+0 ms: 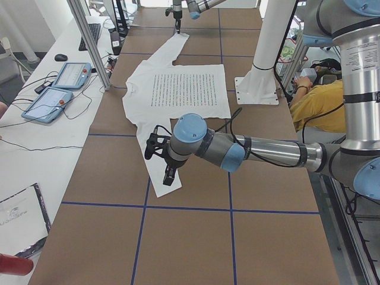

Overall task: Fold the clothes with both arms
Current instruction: 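Move the right gripper to the nearby sleeve cuff and grasp it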

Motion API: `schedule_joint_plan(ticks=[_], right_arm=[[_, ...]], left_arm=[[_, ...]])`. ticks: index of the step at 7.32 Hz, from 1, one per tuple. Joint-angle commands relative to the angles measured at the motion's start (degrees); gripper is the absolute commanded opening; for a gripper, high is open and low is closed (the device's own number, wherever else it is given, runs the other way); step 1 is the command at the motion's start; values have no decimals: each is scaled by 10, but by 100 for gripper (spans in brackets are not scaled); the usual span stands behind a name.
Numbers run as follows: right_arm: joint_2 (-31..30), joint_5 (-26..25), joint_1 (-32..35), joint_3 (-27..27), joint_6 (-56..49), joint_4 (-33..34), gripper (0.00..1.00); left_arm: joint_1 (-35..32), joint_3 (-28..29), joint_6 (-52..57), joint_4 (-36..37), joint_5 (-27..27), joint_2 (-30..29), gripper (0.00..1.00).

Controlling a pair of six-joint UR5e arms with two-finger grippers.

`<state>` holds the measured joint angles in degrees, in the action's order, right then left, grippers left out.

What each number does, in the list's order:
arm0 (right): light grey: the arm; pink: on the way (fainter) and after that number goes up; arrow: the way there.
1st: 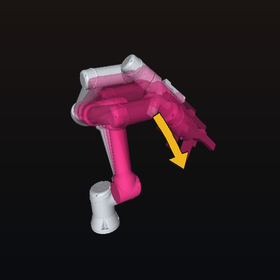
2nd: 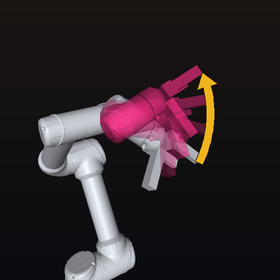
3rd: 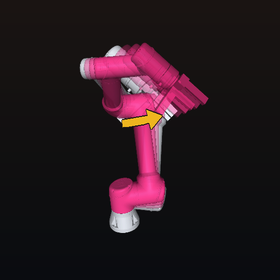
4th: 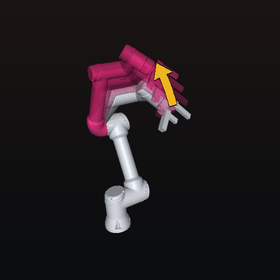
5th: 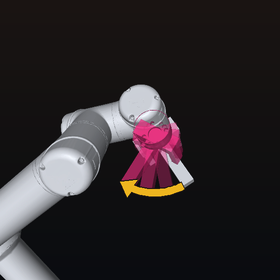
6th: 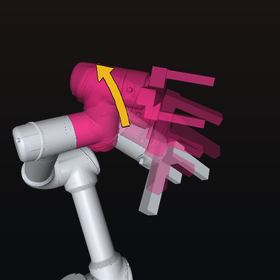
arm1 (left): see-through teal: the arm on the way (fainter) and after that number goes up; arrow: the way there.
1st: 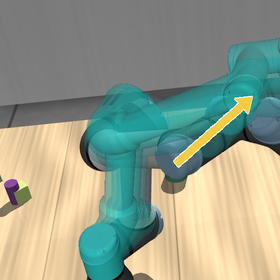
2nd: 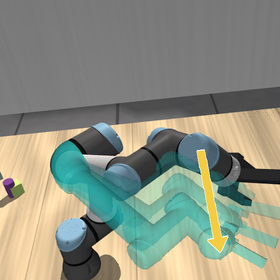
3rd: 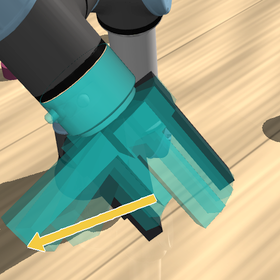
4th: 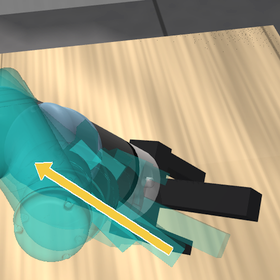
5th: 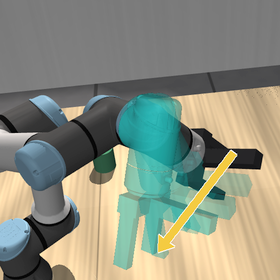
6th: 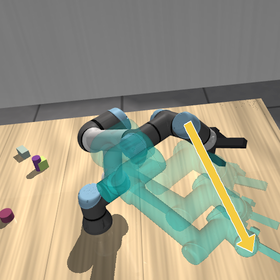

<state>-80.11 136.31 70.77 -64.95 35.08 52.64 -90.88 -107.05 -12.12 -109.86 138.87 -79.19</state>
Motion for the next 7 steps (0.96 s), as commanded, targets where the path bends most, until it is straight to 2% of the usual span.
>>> schedule_joint_plan(ticks=[1,4,6,7], right_arm=[[0,9,2,-11,0,2,0],[-6,48,8,-78,37,4,0],[3,53,-4,-152,187,4,0],[19,51,-32,-179,267,4,0]], left_arm=[[0,0,0,0,0,0,100],[0,-5,0,0,0,0,100],[0,-6,0,0,0,0,100],[0,-5,0,0,0,0,100]])
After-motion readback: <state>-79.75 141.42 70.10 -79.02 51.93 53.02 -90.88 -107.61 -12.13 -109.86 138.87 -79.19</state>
